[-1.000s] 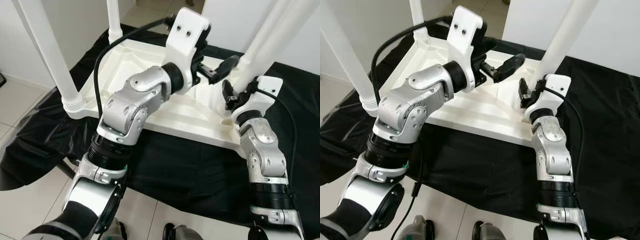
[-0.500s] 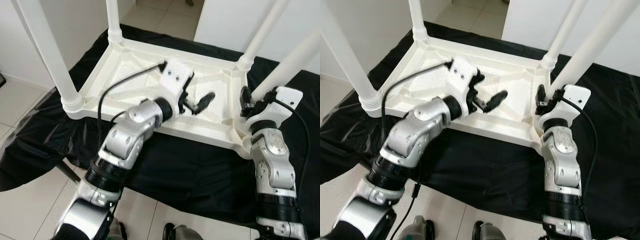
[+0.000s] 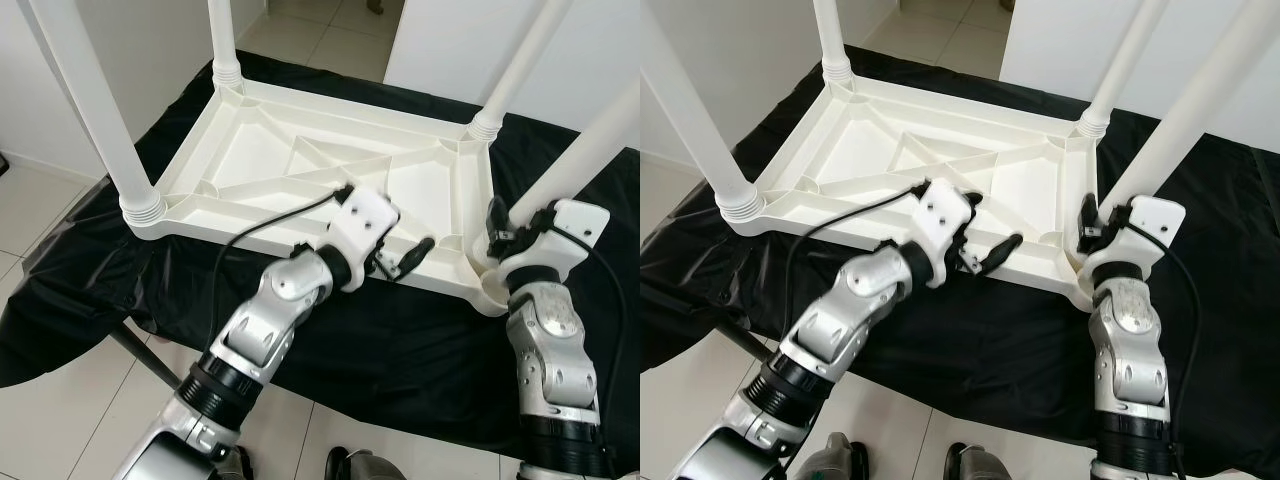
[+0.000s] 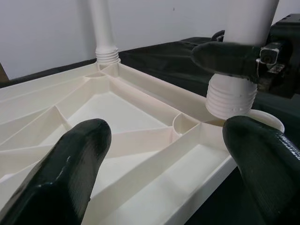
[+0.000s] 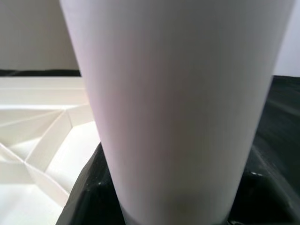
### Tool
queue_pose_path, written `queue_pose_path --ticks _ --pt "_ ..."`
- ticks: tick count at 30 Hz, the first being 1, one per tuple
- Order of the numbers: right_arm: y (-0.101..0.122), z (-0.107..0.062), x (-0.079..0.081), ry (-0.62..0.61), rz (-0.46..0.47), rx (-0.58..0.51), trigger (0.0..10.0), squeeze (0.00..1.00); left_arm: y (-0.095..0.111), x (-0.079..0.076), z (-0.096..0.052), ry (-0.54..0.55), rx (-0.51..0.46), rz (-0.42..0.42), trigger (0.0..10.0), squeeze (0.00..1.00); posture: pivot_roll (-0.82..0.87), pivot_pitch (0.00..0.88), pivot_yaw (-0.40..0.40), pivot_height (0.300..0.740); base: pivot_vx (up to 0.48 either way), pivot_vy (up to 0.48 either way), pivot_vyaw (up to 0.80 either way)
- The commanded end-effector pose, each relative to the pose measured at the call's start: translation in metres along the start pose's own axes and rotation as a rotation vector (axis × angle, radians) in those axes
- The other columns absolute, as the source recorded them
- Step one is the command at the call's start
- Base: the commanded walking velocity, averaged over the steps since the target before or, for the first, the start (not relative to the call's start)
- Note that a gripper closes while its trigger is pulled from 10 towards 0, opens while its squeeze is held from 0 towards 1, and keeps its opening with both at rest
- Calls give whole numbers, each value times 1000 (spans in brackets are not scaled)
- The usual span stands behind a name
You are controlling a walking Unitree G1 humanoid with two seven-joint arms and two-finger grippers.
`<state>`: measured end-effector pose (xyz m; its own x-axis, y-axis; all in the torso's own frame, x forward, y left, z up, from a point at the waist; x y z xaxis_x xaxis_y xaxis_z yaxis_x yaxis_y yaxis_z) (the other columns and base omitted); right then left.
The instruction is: Building children table
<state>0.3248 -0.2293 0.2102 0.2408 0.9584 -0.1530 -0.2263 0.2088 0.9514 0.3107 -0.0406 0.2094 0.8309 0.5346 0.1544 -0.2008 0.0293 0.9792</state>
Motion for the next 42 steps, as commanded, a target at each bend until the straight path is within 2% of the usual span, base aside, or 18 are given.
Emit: queue_pose_path --ticks 1,5,9,19,29,34,38,42 --pt "2 -2 0 4 -10 -13 10000 0 -3 -12 2 -65 -1 2 10000 0 20 104 -69 740 0 0 0" --pt "1 -1 -2 6 -14 -7 10000 0 -19 -42 -5 -185 30 -50 10000 0 20 103 -70 740 0 0 0" --pt "3 -2 -4 11 -26 -14 10000 0 -24 -50 -7 -234 35 -50 10000 0 16 106 -66 740 0 0 0" --pt "-7 -9 -7 -10 -28 20 10000 0 -20 -52 -7 -255 12 -70 10000 0 10 124 -55 740 0 0 0" --pt "-17 -14 -9 -27 -24 51 10000 0 -28 -52 -4 -239 20 -91 10000 0 1 130 -48 740 0 0 0" --pt "-23 -19 -7 -28 -19 70 10000 0 -23 -50 -2 -223 -4 -121 10000 0 -4 130 -52 740 0 0 0" --pt "-35 -31 -5 -39 10 107 10000 0 -20 -47 -3 -224 -8 -117 10000 0 -2 138 -46 740 0 0 0" --pt "-39 -35 -6 -51 13 117 10000 0 -20 -46 -4 -224 -7 -111 10000 0 -2 139 -44 740 0 0 0"
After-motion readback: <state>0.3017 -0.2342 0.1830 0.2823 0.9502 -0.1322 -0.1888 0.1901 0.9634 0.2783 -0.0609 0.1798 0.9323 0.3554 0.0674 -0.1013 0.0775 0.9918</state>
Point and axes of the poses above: a point about 5 cm out from each wrist's last joint towards the gripper, its own z axis pointing out of the wrist towards the gripper, its own y axis along the axis of the wrist's last joint, x = y × z, the point moved 4 cm from there along z, pointing out of the wrist towards the gripper, and after that the axes turned 7 degrees about -z, right-handed, at the moved point
